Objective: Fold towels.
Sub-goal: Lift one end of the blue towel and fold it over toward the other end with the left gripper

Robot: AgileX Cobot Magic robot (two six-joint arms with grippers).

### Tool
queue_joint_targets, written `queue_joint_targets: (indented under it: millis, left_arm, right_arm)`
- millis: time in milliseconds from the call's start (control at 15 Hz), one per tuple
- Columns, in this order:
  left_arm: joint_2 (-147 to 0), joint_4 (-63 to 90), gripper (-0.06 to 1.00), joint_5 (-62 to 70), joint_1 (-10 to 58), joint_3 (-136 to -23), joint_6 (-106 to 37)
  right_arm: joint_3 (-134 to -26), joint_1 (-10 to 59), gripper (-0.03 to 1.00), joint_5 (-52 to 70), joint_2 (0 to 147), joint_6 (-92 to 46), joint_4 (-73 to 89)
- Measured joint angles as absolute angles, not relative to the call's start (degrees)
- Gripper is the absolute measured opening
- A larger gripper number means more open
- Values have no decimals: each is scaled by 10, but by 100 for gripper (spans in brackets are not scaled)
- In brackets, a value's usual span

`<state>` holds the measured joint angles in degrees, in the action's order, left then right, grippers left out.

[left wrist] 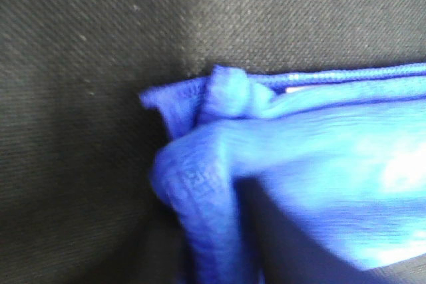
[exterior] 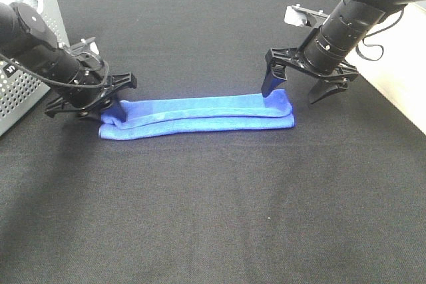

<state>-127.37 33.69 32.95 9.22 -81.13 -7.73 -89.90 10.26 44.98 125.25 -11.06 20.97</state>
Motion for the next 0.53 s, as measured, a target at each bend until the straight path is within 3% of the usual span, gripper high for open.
queue_joint_targets:
  millis: [67, 533]
  left_arm:
    - [-1271, 333, 5, 331, 93, -811, -77]
    - [-1130, 150, 5, 425, 61, -820, 22]
  right_arm:
    - [-899, 103, 92, 451, 1252, -111, 210]
    - [-899, 103, 92, 484, 1218, -99, 210]
